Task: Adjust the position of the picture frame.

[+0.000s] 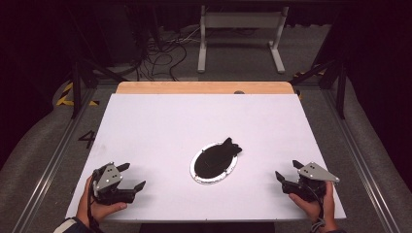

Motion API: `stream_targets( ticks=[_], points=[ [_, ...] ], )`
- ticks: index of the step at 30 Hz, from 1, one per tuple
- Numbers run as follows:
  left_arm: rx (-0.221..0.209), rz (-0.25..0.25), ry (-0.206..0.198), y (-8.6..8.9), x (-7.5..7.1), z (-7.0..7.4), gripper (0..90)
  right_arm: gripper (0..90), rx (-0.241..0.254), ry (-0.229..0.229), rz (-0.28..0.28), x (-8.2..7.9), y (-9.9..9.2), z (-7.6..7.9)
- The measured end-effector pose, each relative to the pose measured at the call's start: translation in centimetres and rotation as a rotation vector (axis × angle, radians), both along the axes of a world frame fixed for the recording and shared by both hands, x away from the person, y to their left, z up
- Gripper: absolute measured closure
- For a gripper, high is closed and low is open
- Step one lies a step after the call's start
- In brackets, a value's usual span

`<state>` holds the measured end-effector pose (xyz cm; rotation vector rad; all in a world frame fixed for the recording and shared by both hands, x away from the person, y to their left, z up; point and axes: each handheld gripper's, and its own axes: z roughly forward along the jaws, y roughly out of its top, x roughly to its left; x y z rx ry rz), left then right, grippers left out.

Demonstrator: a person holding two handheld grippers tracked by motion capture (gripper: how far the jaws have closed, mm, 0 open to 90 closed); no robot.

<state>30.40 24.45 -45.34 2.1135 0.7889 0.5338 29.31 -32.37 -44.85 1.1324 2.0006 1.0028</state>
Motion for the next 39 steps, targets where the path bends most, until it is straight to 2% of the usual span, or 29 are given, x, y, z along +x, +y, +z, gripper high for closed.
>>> stream_targets(
  ticks=[1,2,3,5,6,10,11,13,16,18,20,23,25,26,28,30,34,35,39],
  points=[
    [0.004,-0.028,0.011,-0.1,0.0,0.0,24.3,30.6,-0.004,0.004,0.007,0.1,0.1,-0.1],
    [0.004,-0.028,0.011,-0.1,0.0,0.0,31.1,30.6,-0.004,0.004,0.007,0.1,0.1,-0.1],
    [0.005,-0.047,0.019,-0.3,-0.1,-0.1,31.1,33.5,-0.007,0.010,0.020,0.2,0.2,-0.1],
    [0.007,-0.078,0.023,-0.6,-0.3,-0.1,39.8,38.5,-0.003,0.024,0.032,0.6,0.4,-0.3],
    [0.010,-0.083,0.032,-0.7,-0.3,-0.2,45.5,40.5,0.003,0.032,0.039,0.8,0.4,-0.4],
    [0.024,-0.106,0.055,-1.1,-0.3,-0.3,58.3,46.0,-0.004,0.074,0.042,1.7,0.6,-0.8],
    [0.023,-0.120,0.065,-1.3,-0.3,-0.4,63.8,49.5,-0.005,0.073,0.041,1.9,0.6,-0.8],
    [0.041,-0.132,0.085,-1.9,-0.4,-0.4,69.2,55.3,0.003,0.067,0.049,2.4,0.8,-0.5],
    [0.083,-0.175,0.102,-3.5,-0.5,-0.5,77.9,65.3,0.018,0.075,0.086,3.3,1.3,-0.1],
    [0.089,-0.211,0.110,-4.7,-0.6,-0.5,82.5,71.2,0.010,0.078,0.104,3.9,2.1,0.1],
    [0.073,-0.250,0.126,-5.9,-0.4,-0.5,85.4,76.2,-0.001,0.082,0.123,4.8,2.9,0.2],
    [0.072,-0.298,0.144,-7.7,-0.4,-0.6,87.8,81.4,0.009,0.088,0.136,6.0,3.8,0.3],
    [0.095,-0.335,0.137,-9.1,-0.4,-0.6,87.8,86.8,0.020,0.087,0.132,6.9,4.5,0.2],
    [0.095,-0.335,0.137,-9.1,-0.4,-0.6,88.0,86.8,0.020,0.087,0.132,6.9,4.5,0.2],
    [0.090,-0.365,0.146,-10.3,-0.2,-0.5,89.0,90.0,0.015,0.104,0.139,8.3,5.7,0.2],
    [0.092,-0.390,0.153,-11.7,0.3,-0.5,89.0,90.0,0.026,0.104,0.144,9.0,6.2,0.3],
    [0.099,-0.420,0.165,-13.8,1.0,-0.8,88.8,90.0,0.058,0.122,0.145,10.4,7.3,0.2],
    [0.099,-0.420,0.165,-13.8,1.0,-0.8,88.7,90.0,0.055,0.124,0.142,10.7,7.6,0.2],
    [0.068,-0.408,0.174,-15.5,1.9,-0.9,88.9,90.0,0.084,0.130,0.140,11.5,8.6,0.1]
  ],
)
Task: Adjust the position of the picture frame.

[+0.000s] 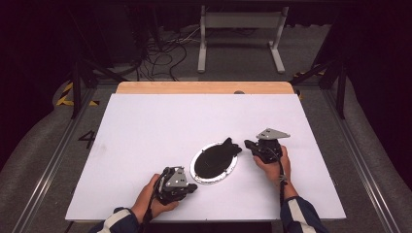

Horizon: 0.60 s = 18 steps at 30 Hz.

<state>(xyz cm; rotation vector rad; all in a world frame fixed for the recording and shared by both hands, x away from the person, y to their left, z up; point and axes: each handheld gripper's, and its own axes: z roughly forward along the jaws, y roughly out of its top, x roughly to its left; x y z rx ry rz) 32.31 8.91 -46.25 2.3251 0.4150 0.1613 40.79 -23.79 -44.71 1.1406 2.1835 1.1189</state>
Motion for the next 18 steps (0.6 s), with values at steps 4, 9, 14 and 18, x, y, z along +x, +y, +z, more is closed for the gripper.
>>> stream_targets(
  ticks=[4,9,14,18],
  points=[
    [-0.012,0.005,0.008,-0.8,0.2,-0.1,87.9,90.0,-0.021,0.026,0.018,0.4,1.4,-0.4],
    [-0.019,0.026,-0.005,-1.4,0.5,-0.2,88.4,90.0,-0.034,0.027,0.015,0.5,1.5,-0.5],
    [-0.031,0.014,-0.001,-1.9,0.8,-0.3,89.8,90.0,-0.063,0.011,0.018,0.5,1.8,-0.5],
    [-0.017,0.017,-0.016,-2.2,0.7,-0.2,89.9,90.0,-0.090,0.005,0.030,0.9,2.1,-0.8]
  ],
)
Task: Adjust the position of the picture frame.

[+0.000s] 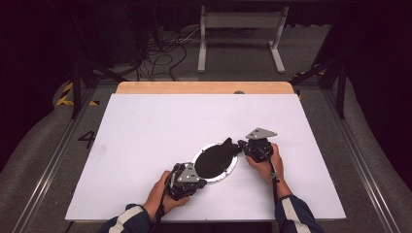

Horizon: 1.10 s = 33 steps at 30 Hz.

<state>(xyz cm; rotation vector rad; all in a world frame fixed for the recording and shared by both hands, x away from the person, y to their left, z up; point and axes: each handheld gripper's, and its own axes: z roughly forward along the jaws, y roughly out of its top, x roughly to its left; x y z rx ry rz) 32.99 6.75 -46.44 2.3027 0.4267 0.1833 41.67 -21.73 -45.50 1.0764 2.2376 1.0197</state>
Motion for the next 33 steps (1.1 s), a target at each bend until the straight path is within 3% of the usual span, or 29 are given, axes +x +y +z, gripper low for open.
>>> stream_targets(
  ticks=[3,17,33],
  points=[
    [0.001,0.001,0.002,0.0,0.0,0.0,89.9,90.0,-0.046,0.016,0.013,0.2,0.3,-0.3],
    [0.021,0.014,-0.011,1.4,0.9,0.1,89.9,90.0,-0.058,0.025,0.116,-0.7,-0.1,-0.2],
    [0.009,0.066,-0.002,3.0,2.3,0.0,89.9,90.0,-0.090,0.036,0.197,-3.3,-0.8,0.0]
  ],
)
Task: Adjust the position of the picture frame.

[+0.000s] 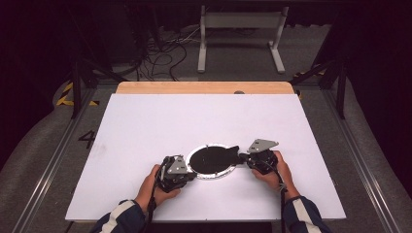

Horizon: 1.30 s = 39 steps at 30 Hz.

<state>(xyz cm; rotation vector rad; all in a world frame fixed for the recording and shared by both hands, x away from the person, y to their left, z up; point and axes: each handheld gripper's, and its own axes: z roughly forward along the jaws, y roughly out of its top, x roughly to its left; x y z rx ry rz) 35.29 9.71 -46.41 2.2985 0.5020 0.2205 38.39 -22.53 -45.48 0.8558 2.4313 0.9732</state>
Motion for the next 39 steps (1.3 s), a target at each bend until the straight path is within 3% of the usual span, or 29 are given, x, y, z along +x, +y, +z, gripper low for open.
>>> stream_targets(
  ticks=[13,21,32,39],
  points=[
    [-0.008,0.049,-0.001,0.9,1.3,-0.1,89.8,90.0,-0.005,0.013,0.040,-2.1,0.0,0.0],
    [-0.037,0.080,0.017,1.1,2.4,-0.2,88.3,90.0,0.008,0.012,0.053,-3.1,0.0,0.0],
    [-0.041,0.114,0.017,1.3,3.6,-0.2,87.1,90.0,0.020,0.022,0.080,-3.4,0.4,0.1],
    [-0.032,0.117,0.024,1.0,3.2,-0.1,84.9,90.0,-0.002,0.012,0.092,-3.4,0.5,0.2]
  ],
)
